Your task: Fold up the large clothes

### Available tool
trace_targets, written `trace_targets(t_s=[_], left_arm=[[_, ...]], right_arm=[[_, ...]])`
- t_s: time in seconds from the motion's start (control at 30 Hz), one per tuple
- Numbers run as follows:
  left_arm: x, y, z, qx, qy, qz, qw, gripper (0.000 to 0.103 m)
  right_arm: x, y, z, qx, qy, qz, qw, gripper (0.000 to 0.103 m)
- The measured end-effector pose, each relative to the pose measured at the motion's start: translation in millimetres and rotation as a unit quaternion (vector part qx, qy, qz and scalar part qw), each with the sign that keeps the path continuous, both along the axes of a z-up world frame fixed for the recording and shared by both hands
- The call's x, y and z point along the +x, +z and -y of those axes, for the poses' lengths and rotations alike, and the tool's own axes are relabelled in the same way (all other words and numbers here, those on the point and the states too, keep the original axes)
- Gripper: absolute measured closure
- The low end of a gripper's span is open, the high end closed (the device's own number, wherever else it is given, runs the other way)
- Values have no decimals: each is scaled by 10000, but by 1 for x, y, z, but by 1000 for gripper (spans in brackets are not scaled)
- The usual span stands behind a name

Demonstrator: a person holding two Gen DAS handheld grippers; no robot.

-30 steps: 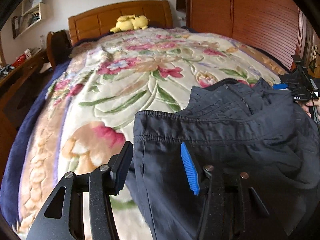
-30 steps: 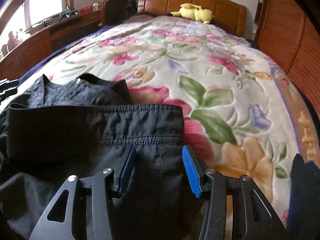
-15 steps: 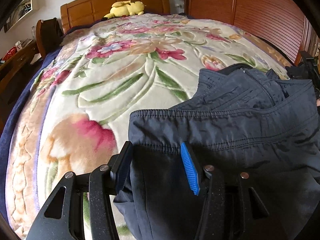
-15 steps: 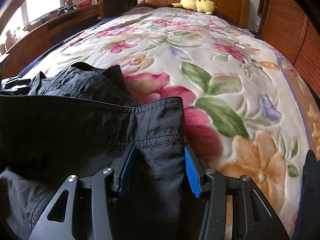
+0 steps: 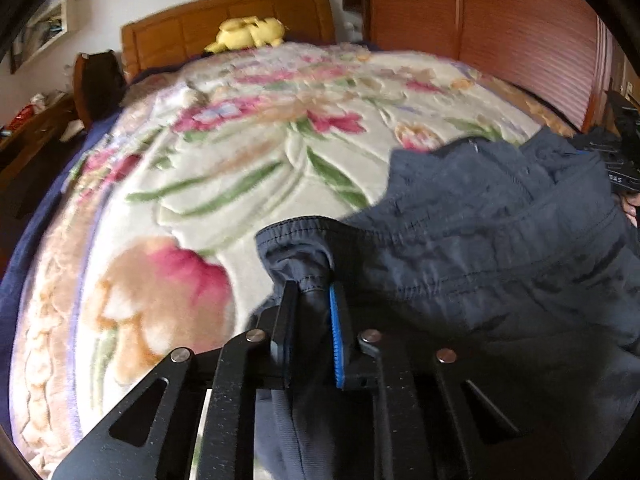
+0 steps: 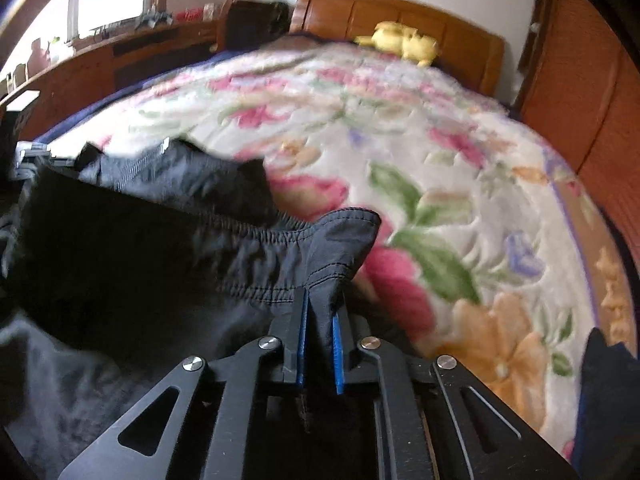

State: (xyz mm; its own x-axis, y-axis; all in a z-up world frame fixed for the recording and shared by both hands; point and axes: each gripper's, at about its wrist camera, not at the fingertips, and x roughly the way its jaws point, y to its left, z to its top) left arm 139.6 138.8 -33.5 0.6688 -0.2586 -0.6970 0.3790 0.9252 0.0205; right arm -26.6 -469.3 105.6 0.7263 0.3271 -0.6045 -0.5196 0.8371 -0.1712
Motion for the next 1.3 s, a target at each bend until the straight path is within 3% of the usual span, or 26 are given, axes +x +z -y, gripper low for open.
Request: trace_targets(t_s=[0.2,0.4,0.57,0.73,0.83,0.9,0.97,1.03,1.23,1.3], left_arm=[[-4,28,-33,-388,561,573,9960,90],[6,28,-31,-293,720,746,9942,90],[18,17,-32,-179,799,640,9946,89],[15,17,-35,-260,783,566,9950,88],[4,21,-30,-129,689,735,9948,79],[-2,25,-27,-25,664,795,9946,65],[-10,30,-26,-70,614,884,9942,62],[-17,34,-26,-141,614,917,9938,60],[-37,49,-24,-270,540,1122,9918,51],[-40,53,-23,-339,541,1198,9907,41]], right_arm=[[-4,31,18,280,-322,648,9970,95],[17,25,10,204,-540,659,9962,95],[61,-2,-12,-171,-758,9,9970,95],[71,-11,-23,-306,-748,-133,9966,95],[77,-13,-23,-284,-630,-386,9969,93],[75,-8,-22,-305,-581,-283,9974,87],[77,-6,-18,-265,-575,-332,9974,77],[79,-6,-17,-228,-618,-375,9971,55],[55,21,-19,90,-449,62,9989,50],[46,31,-28,126,-319,101,9994,48]])
